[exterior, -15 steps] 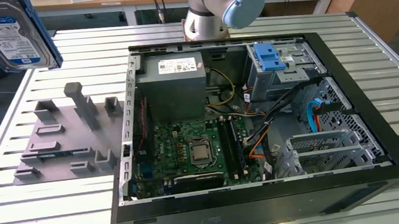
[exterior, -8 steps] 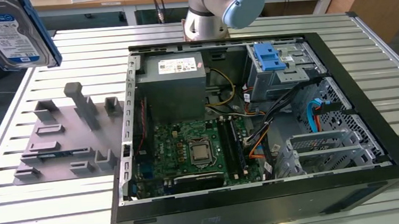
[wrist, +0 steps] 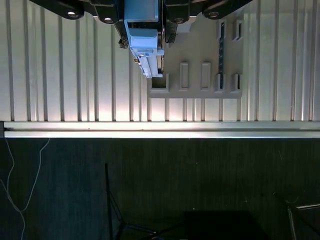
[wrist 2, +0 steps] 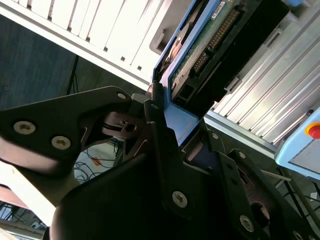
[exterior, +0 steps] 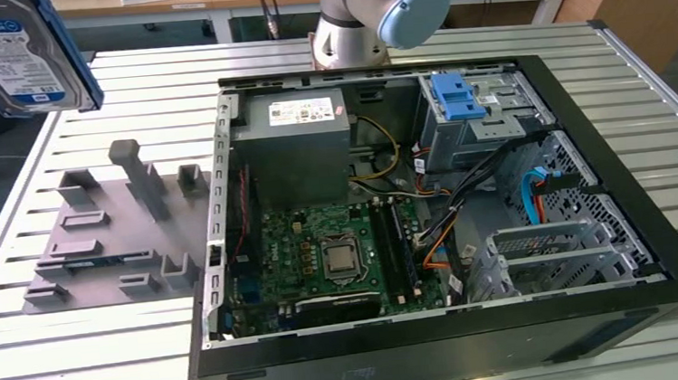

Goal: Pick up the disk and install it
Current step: 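Pick up the disk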

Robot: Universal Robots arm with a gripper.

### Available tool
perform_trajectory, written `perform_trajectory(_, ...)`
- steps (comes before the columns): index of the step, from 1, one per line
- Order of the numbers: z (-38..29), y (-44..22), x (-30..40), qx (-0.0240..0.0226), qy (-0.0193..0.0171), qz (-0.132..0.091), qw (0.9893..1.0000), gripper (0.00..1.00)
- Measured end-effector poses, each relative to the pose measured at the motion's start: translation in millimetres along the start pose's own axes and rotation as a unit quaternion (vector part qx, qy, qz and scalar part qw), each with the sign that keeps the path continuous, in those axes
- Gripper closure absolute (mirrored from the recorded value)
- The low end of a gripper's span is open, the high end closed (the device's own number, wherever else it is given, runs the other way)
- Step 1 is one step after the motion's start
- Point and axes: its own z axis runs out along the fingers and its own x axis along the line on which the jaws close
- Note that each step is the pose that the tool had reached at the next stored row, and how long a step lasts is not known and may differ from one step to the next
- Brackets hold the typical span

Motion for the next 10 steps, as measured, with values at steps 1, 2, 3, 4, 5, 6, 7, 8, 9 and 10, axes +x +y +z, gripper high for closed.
perform_trajectory(1,-0.8,0.0,0.0,0.0,0.0001,0.0,1.0,0.63)
perform_trajectory(2,-1.5,0.1,-0.1,0.0,0.0001,0.0,1.0,0.63)
perform_trajectory(3,-2.1,0.1,-0.1,0.0,0.0002,0.0,1.0,0.63)
perform_trajectory(4,-2.6,0.1,-0.2,0.0,0.0002,0.0,1.0,0.63)
perform_trajectory(5,-3.1,0.1,-0.2,-0.0001,0.0003,0.0,1.0,0.63)
perform_trajectory(6,-3.4,0.1,-0.3,0.0,0.0003,0.0,1.0,0.63)
perform_trajectory(7,-3.7,0.2,-0.3,0.0,0.0004,0.0,1.0,0.63)
perform_trajectory(8,-4.1,0.2,-0.3,-0.0001,0.0004,0.0,1.0,0.63)
perform_trajectory(9,-4.4,0.3,-0.4,0.0,0.0004,0.0,1.0,0.63)
perform_trajectory(10,-4.8,0.3,-0.4,0.0,0.0004,0.0,1.0,0.63)
